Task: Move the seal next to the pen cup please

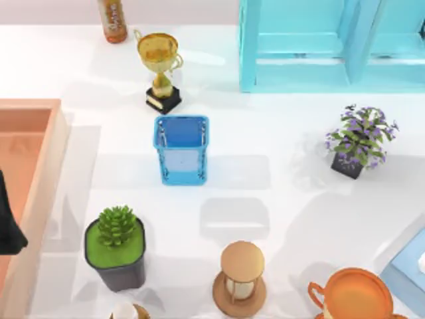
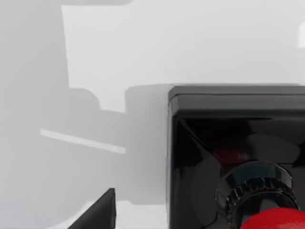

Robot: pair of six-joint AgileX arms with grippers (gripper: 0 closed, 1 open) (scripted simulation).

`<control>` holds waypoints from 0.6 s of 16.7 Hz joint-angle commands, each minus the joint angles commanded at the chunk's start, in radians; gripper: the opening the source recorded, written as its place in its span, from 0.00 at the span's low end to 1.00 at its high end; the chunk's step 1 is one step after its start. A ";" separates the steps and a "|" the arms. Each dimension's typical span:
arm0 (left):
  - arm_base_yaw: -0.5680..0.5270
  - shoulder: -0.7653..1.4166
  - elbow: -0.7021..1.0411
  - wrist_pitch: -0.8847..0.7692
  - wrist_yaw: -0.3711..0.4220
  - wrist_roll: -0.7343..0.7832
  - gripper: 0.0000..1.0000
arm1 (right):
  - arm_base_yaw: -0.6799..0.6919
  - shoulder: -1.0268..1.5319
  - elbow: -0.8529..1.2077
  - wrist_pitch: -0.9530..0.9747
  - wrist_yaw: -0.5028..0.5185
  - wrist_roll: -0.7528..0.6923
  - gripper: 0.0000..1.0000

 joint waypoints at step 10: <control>0.000 0.000 0.000 0.000 0.000 0.000 1.00 | 0.000 0.000 0.000 0.000 0.000 0.000 0.10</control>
